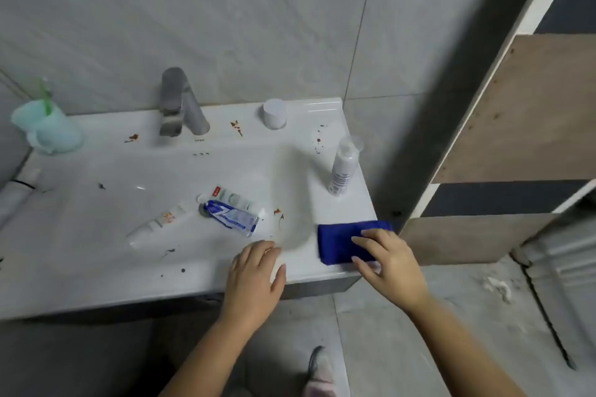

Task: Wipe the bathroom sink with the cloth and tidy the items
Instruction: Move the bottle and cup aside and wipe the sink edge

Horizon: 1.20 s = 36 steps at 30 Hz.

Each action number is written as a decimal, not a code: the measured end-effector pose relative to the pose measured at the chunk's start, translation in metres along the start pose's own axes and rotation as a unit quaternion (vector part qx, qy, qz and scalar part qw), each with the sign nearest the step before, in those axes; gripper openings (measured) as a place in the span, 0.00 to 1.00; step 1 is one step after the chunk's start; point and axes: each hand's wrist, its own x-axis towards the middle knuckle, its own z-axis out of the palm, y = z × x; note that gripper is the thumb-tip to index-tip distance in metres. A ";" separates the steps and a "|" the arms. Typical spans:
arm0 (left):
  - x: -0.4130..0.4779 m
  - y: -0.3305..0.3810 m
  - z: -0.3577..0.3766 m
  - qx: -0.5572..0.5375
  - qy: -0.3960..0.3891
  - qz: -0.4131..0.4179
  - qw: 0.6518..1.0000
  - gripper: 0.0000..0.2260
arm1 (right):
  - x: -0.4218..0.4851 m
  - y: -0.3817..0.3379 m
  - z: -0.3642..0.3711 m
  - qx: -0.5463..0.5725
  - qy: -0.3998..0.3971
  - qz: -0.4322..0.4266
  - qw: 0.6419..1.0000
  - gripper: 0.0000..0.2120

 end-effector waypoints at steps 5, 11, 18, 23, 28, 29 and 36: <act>0.003 -0.003 0.034 0.022 -0.010 -0.016 1.000 0.18 | 0.034 0.028 0.034 -0.009 -0.054 -0.082 0.995 0.22; 0.002 -0.006 0.067 -0.001 -0.029 -0.049 0.998 0.18 | 0.038 0.032 0.041 -0.035 -0.027 -0.089 0.995 0.22; -0.002 -0.011 0.072 -0.026 -0.032 -0.073 0.996 0.18 | 0.050 0.044 0.045 -0.040 -0.016 -0.022 0.999 0.21; 0.011 -0.006 0.065 -0.027 -0.025 -0.068 0.997 0.18 | 0.045 0.040 0.042 -0.050 -0.028 0.026 0.998 0.25; 0.084 0.019 0.057 -0.124 -0.010 -0.102 0.987 0.22 | 0.020 0.051 0.036 -0.046 -0.043 0.010 0.998 0.25; 0.102 0.027 0.056 -0.164 -0.017 -0.124 0.979 0.22 | 0.021 0.052 0.037 -0.046 -0.046 0.013 0.998 0.26; 0.184 0.065 0.077 -0.302 0.002 -0.198 0.932 0.35 | 0.026 0.053 0.043 0.003 -0.042 0.040 0.998 0.26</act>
